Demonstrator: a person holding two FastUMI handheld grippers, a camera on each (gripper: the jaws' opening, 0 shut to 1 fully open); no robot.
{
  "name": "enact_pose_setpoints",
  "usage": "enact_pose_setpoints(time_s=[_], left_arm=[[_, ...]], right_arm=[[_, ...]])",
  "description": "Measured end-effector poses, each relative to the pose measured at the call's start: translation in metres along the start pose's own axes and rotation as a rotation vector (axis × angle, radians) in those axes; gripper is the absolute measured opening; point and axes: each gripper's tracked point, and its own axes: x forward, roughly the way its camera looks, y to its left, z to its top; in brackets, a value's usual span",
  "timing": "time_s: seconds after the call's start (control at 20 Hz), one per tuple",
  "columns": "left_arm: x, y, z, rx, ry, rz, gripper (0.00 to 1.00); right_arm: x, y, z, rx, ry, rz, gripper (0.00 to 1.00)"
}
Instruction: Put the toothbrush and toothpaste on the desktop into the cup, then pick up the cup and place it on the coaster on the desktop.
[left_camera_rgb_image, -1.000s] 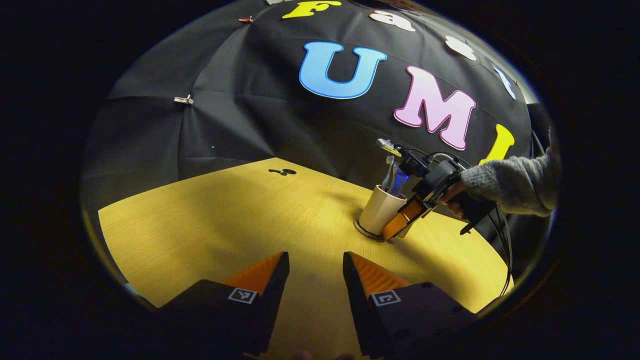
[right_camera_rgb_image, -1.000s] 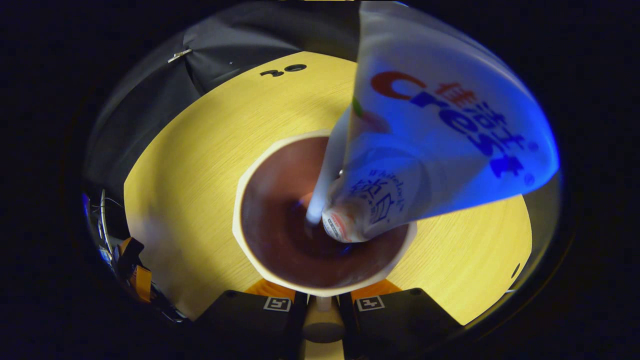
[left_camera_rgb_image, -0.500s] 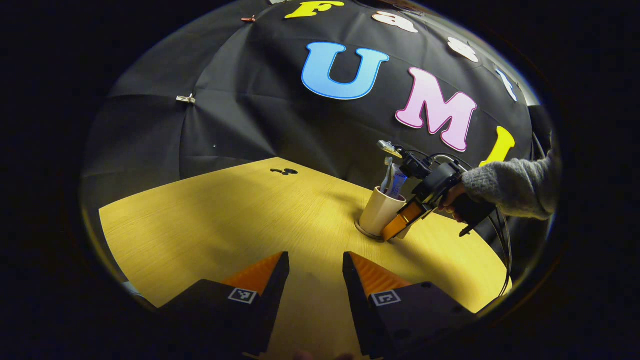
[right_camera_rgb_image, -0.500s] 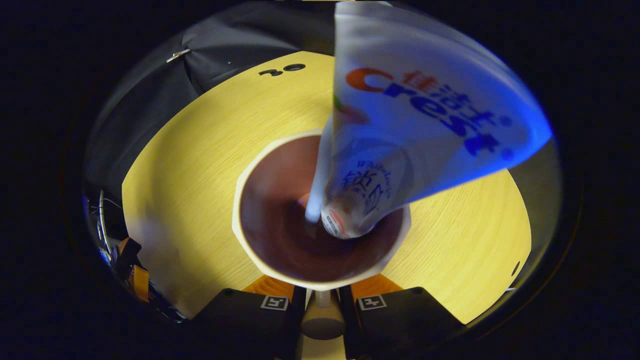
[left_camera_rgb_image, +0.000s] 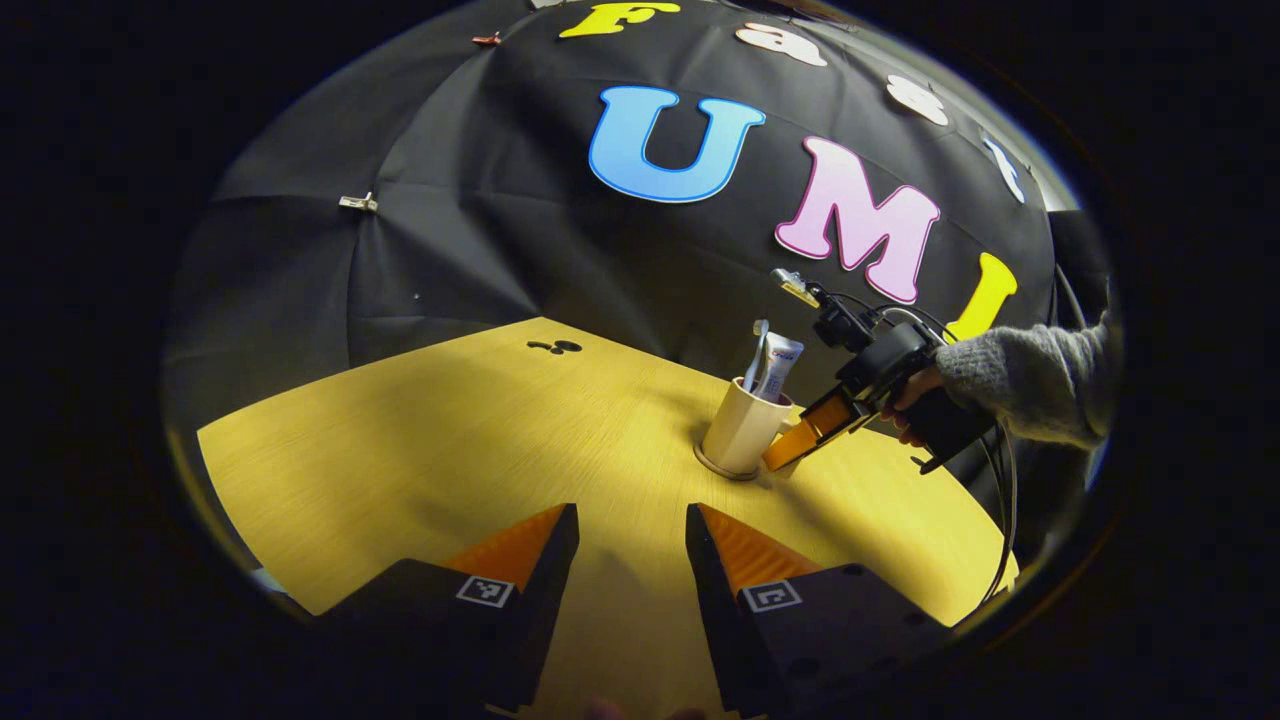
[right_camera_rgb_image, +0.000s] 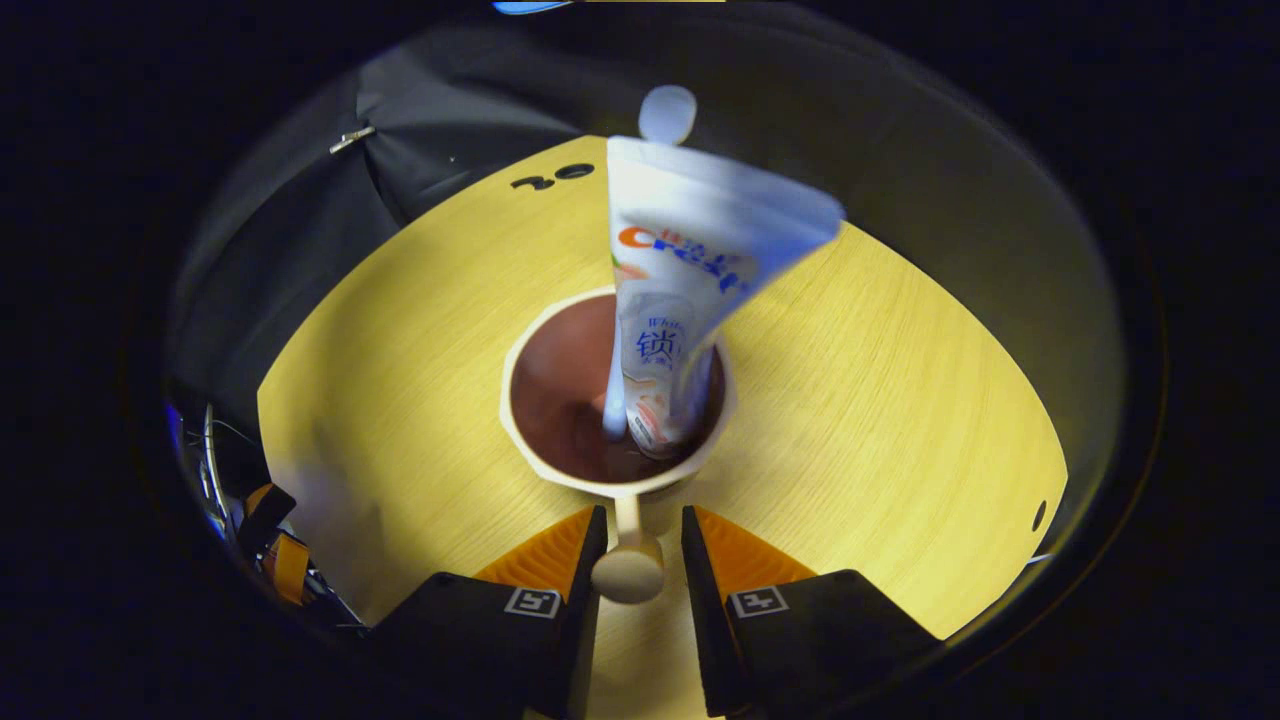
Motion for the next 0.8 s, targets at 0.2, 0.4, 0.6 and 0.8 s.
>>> enact_pose_setpoints(time_s=[0.2, 0.4, 0.6, 0.8], left_arm=[[-0.017, -0.009, 0.025, 0.006, 0.004, -0.022, 0.68], [-0.039, -0.026, 0.069, 0.002, -0.009, -0.059, 0.68], [-0.061, -0.044, 0.118, 0.028, -0.031, -0.093, 0.68], [-0.081, -0.06, 0.158, 0.1, -0.047, -0.119, 0.68]], right_arm=[[-0.032, 0.001, 0.001, 0.033, -0.067, 0.003, 0.49], [-0.084, 0.008, -0.003, 0.072, -0.157, -0.004, 0.52], [-0.148, 0.021, -0.003, 0.118, -0.28, -0.025, 0.51], [-0.206, 0.039, 0.007, 0.198, -0.39, -0.026, 0.52]])
